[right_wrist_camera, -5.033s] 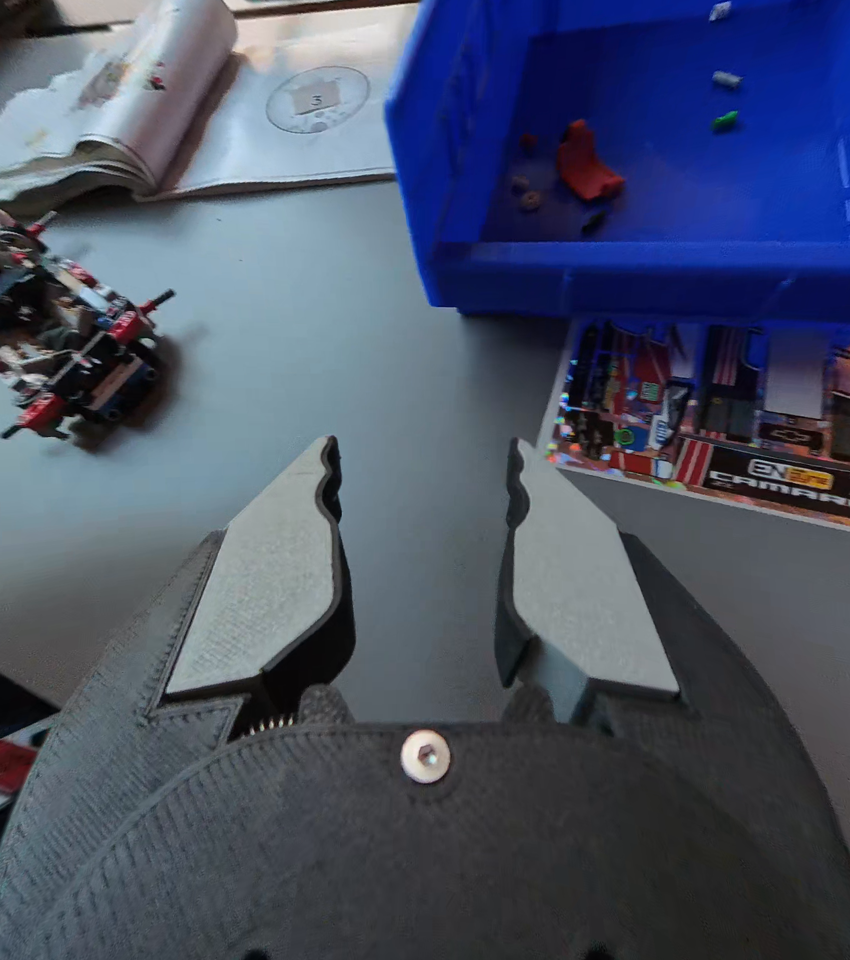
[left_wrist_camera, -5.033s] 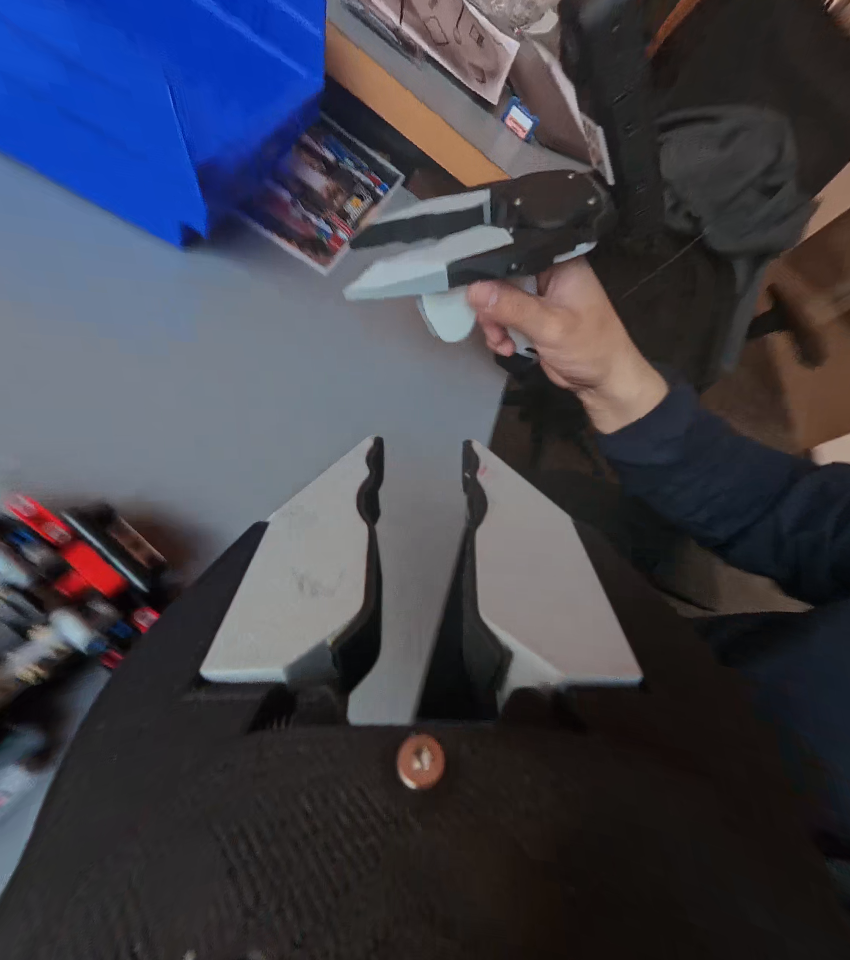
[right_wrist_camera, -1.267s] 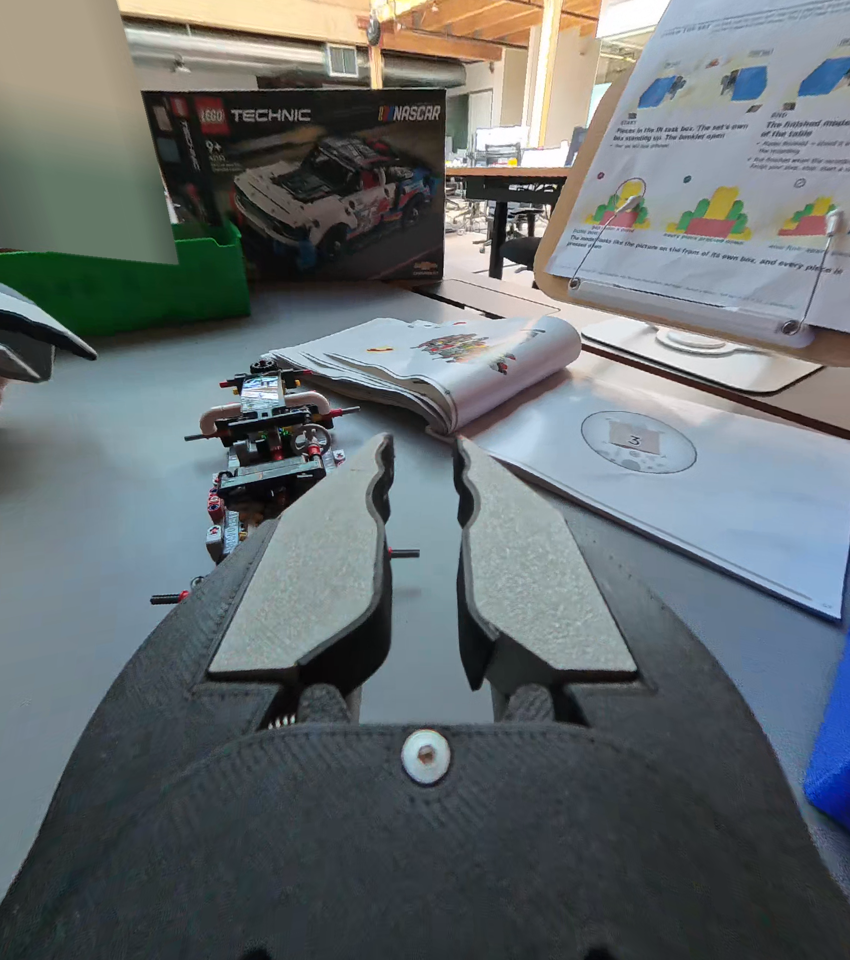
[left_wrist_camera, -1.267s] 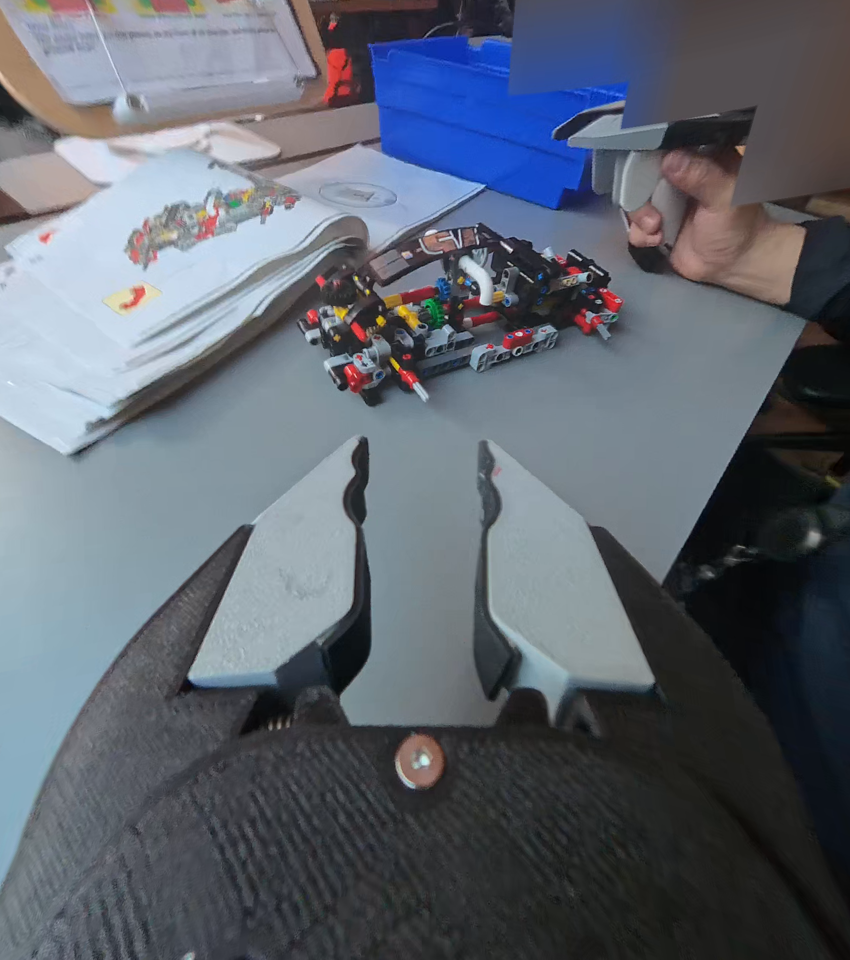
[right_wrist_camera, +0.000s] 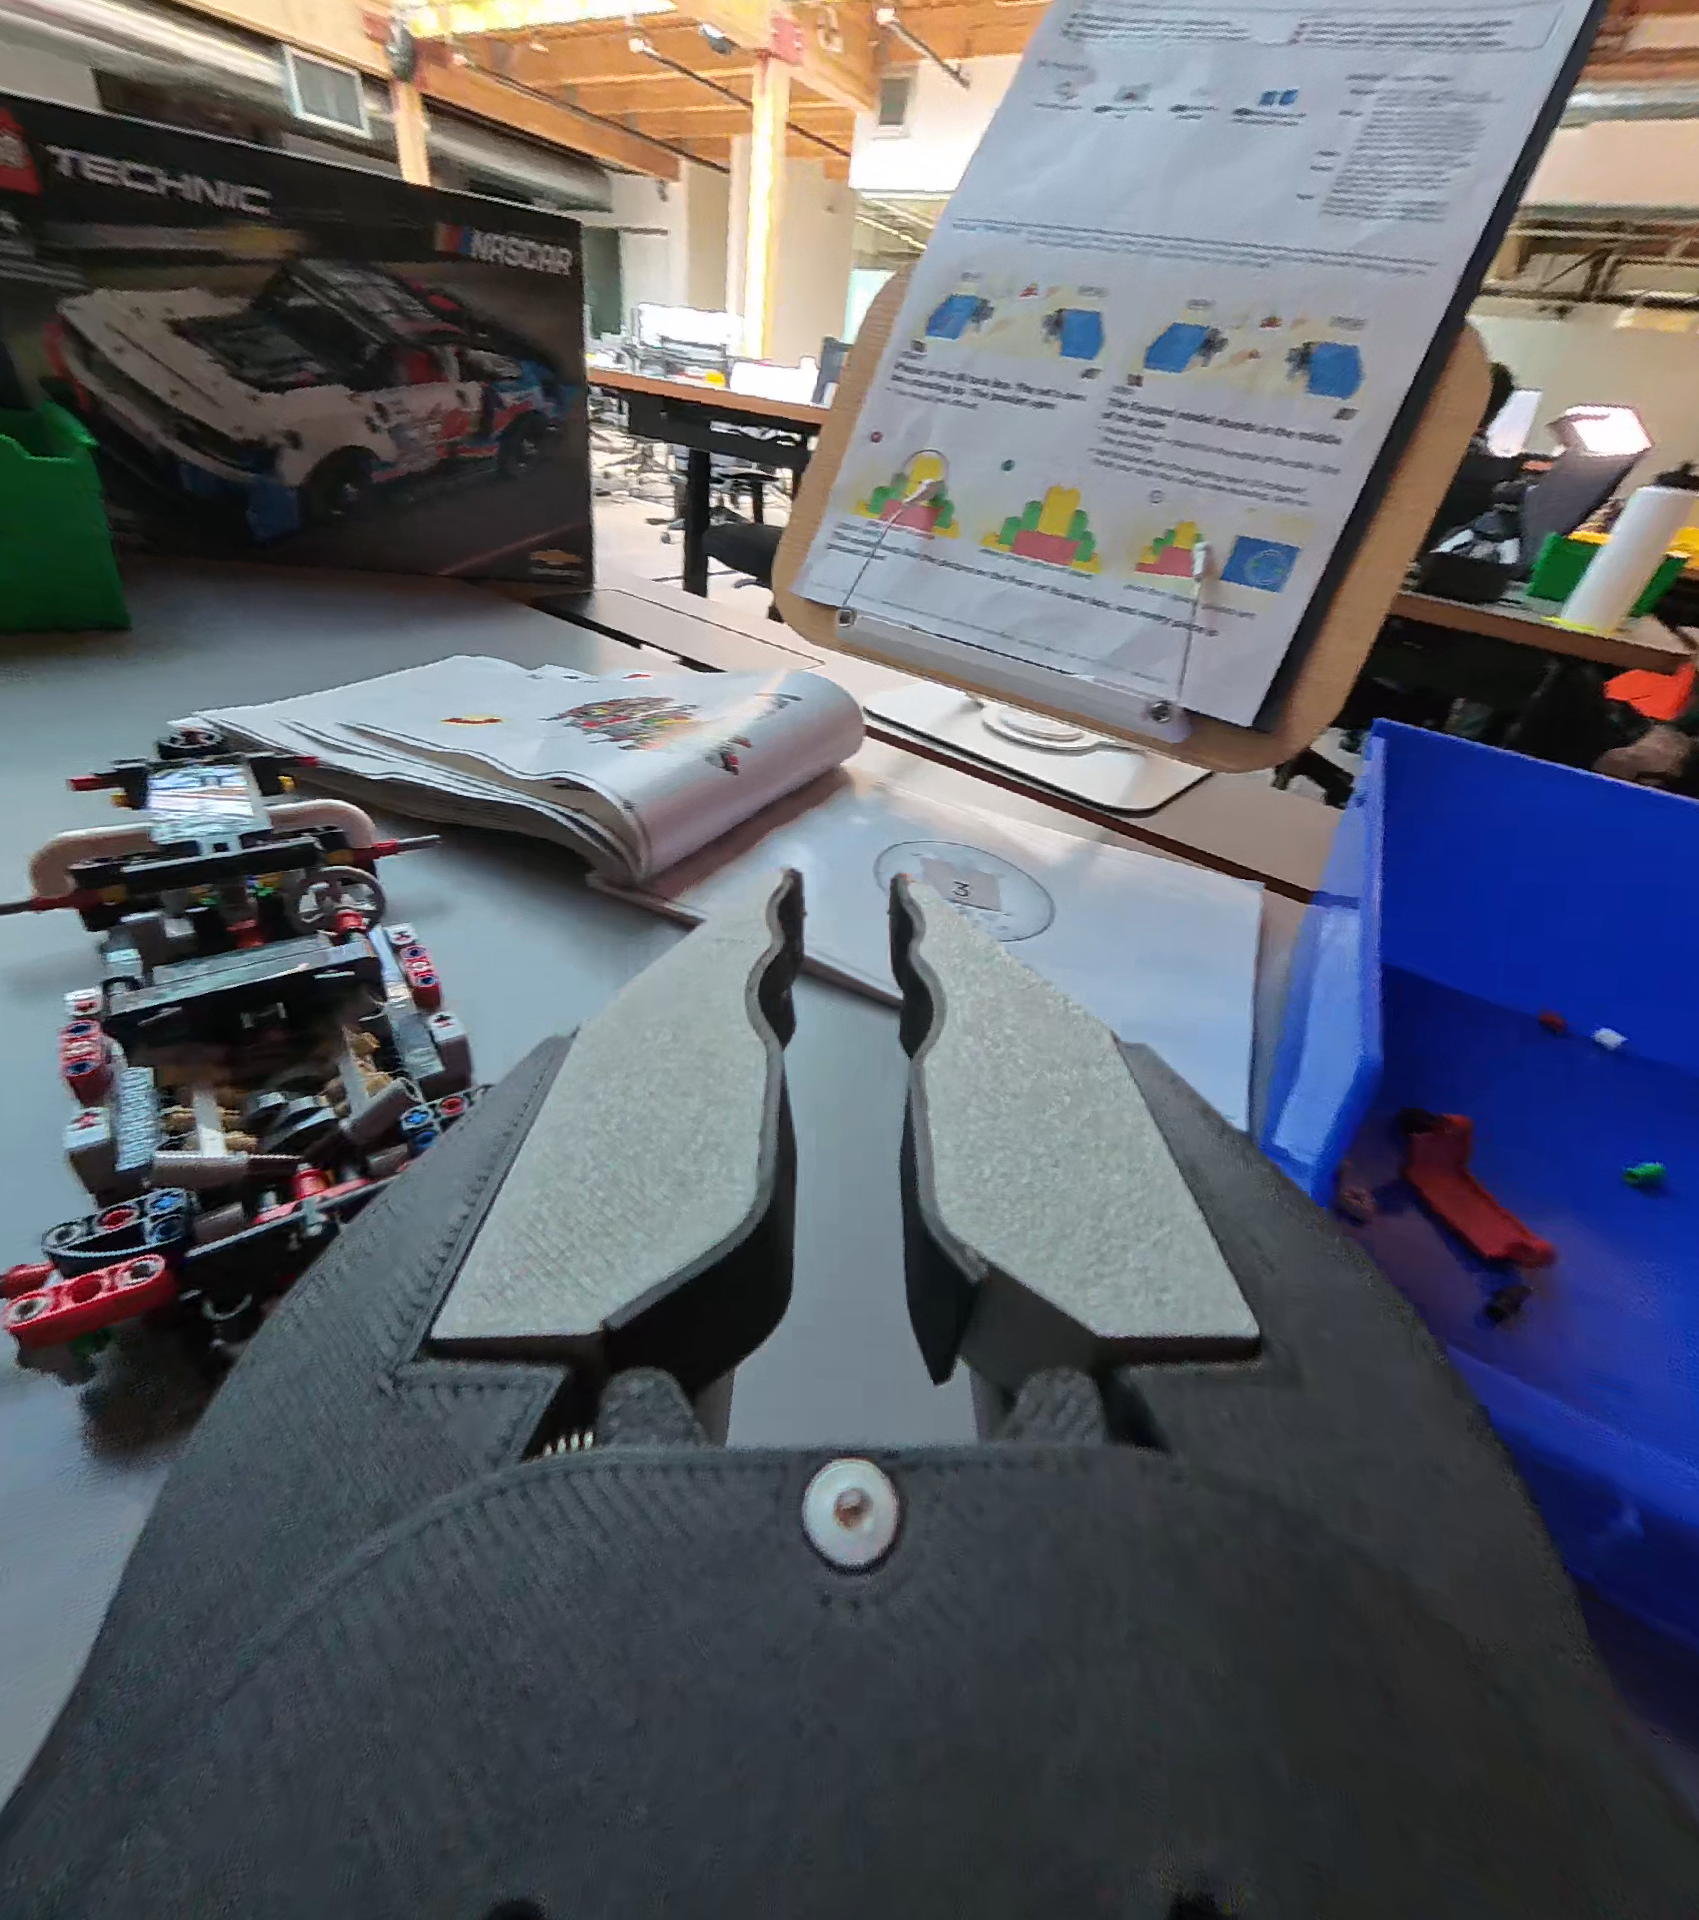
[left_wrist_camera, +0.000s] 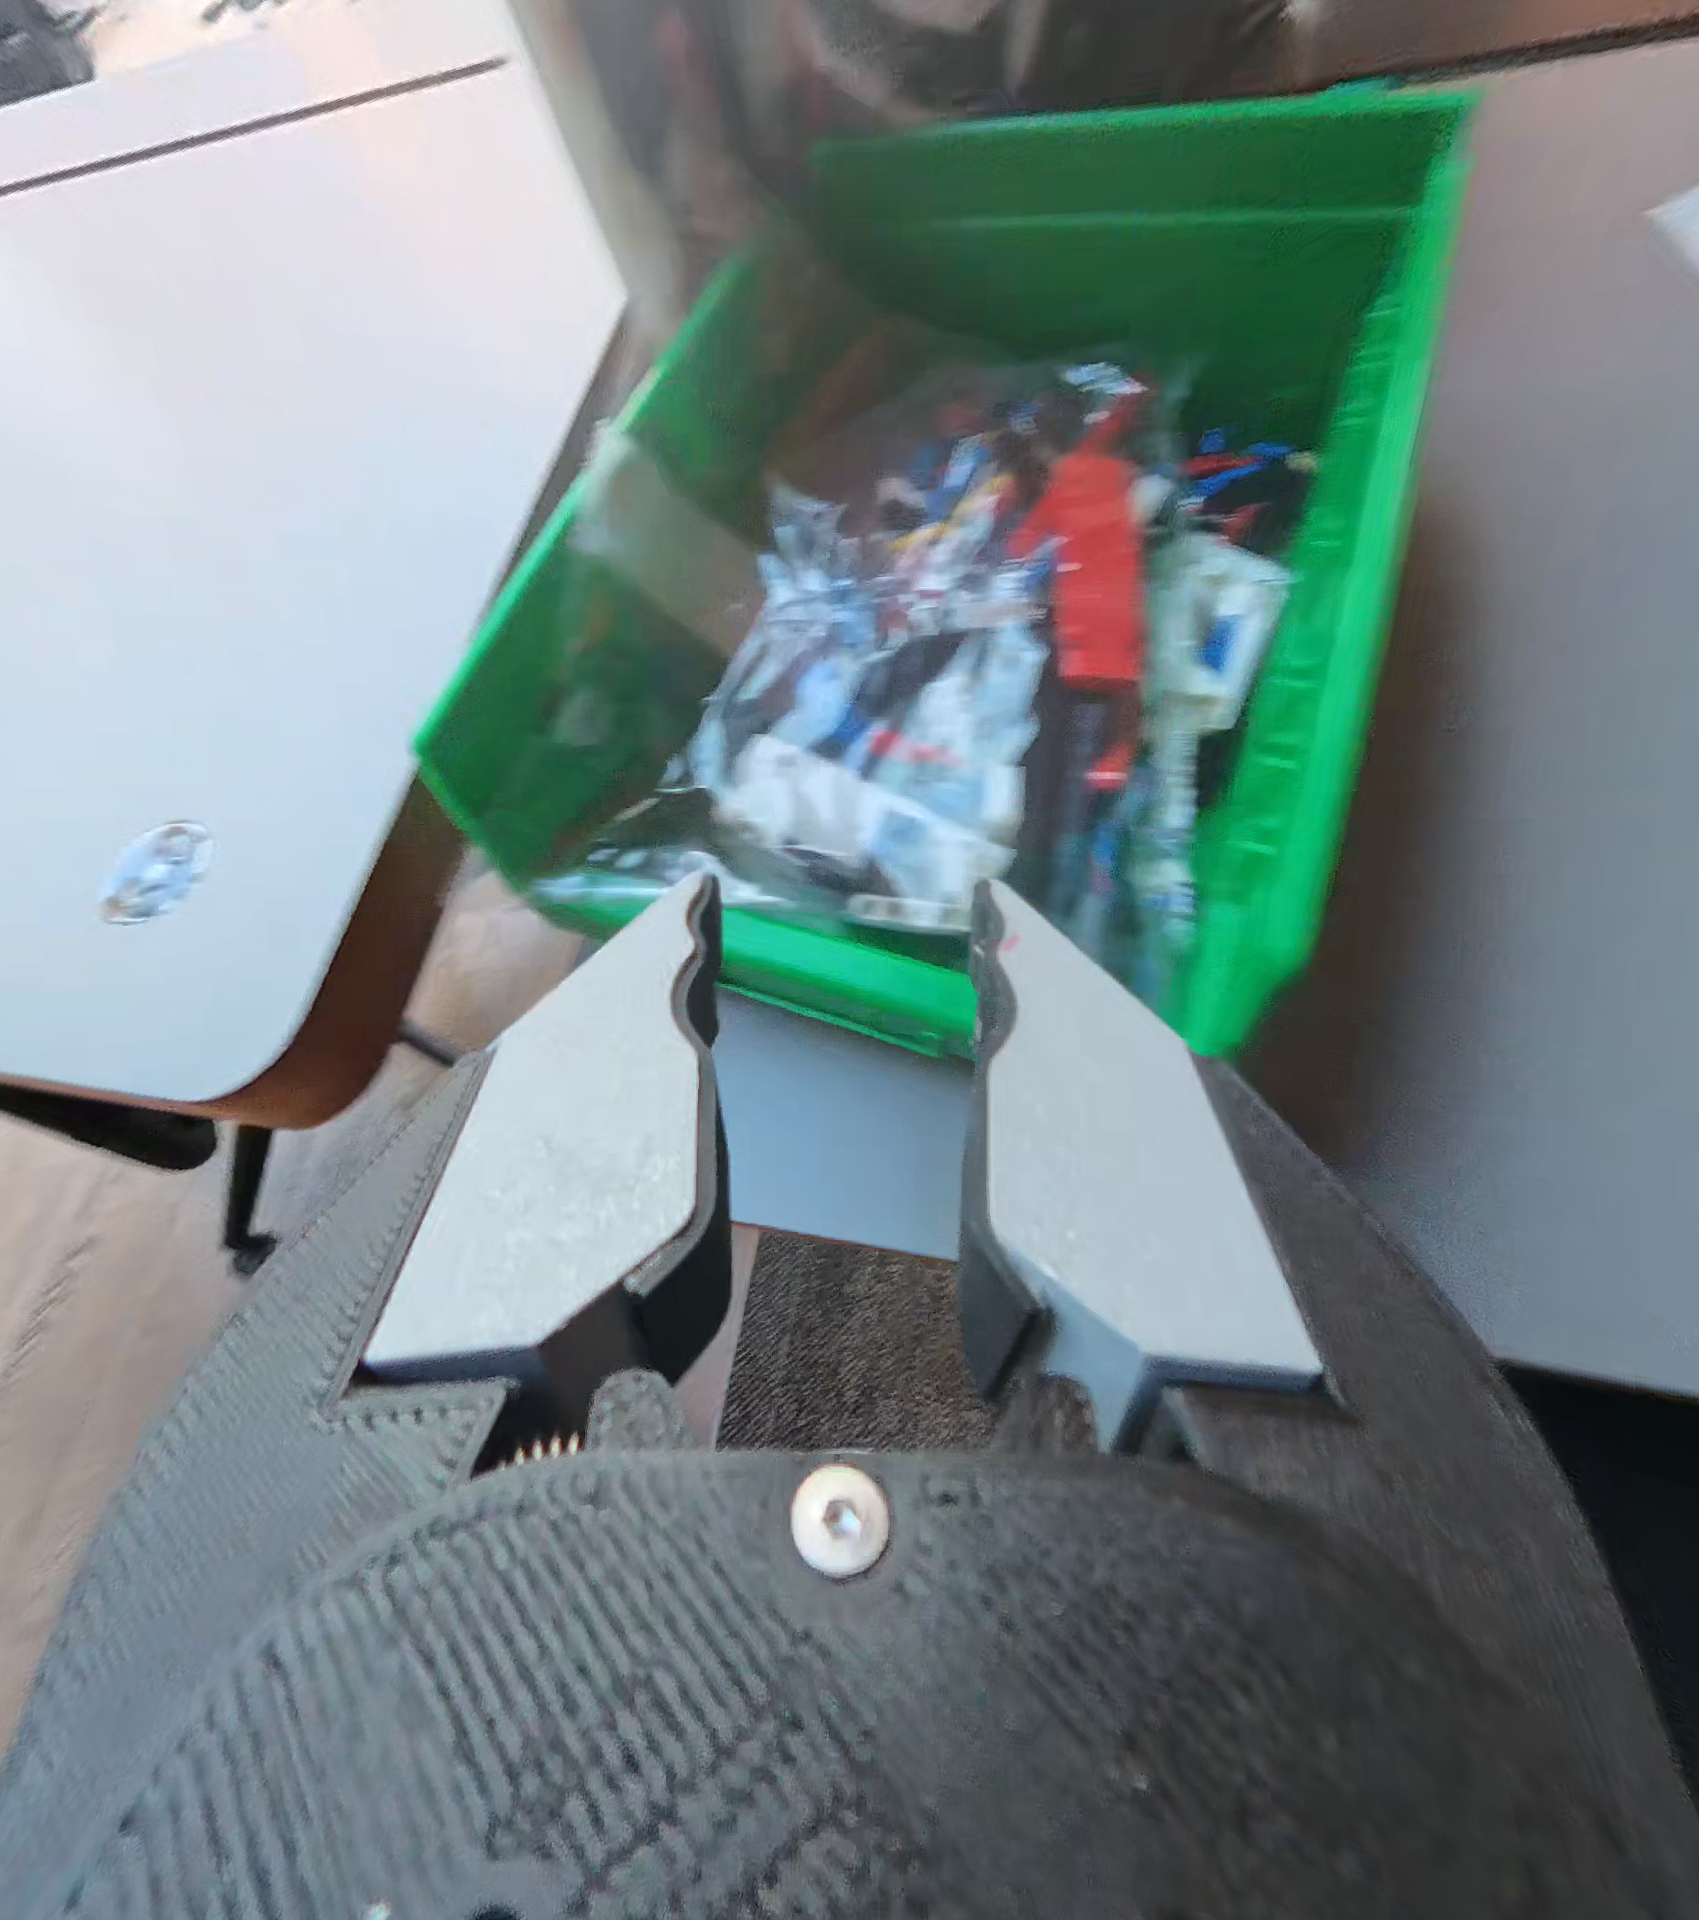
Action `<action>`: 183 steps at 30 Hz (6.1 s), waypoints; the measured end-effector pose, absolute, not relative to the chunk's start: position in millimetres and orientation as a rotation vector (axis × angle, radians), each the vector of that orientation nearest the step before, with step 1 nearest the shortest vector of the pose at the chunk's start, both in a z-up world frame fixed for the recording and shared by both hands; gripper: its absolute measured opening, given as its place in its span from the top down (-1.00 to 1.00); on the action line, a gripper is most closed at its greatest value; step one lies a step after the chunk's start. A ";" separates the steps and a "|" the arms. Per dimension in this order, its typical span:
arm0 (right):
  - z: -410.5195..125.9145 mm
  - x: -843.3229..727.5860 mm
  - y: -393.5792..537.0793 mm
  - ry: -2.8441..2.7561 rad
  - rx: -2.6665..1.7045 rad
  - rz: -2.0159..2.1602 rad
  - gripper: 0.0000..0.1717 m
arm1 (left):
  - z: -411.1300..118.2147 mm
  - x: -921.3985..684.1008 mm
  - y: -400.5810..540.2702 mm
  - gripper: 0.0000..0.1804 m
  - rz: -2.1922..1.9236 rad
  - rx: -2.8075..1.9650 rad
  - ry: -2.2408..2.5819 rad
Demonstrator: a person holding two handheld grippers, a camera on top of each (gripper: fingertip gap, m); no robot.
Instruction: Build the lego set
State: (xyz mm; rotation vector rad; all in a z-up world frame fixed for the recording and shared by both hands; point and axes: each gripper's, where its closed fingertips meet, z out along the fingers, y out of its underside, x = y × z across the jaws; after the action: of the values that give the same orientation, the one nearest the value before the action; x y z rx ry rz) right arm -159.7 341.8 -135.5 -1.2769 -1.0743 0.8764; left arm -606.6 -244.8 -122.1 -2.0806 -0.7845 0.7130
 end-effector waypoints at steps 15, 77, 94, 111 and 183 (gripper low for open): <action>-123.2 -149.9 344.8 -1.009 -1.269 0.891 0.88 | -155.2 -713.2 -237.9 0.54 0.765 -2.256 -0.904; -100.7 -89.8 385.6 -0.635 -1.324 0.908 1.00 | -8.3 -707.0 -166.6 1.00 1.367 -2.478 -0.333; -101.0 -95.7 378.0 -0.674 -1.315 0.944 1.00 | 60.4 -690.6 -151.1 1.00 1.537 -2.362 -0.230; -116.0 -145.1 327.9 -1.050 -1.227 0.989 0.91 | 114.4 -601.0 -92.6 1.00 1.523 -2.128 0.021; -202.6 -330.6 -21.7 -1.978 -1.268 1.255 0.26 | -152.4 -383.4 -83.3 0.49 -0.624 -1.877 -0.262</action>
State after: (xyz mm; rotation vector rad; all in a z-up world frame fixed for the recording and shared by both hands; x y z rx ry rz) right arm -330.6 -21.7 -202.6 -1.2683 -1.9781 1.2548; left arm -383.4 -83.3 -152.4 -1.8773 -0.2624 -0.6241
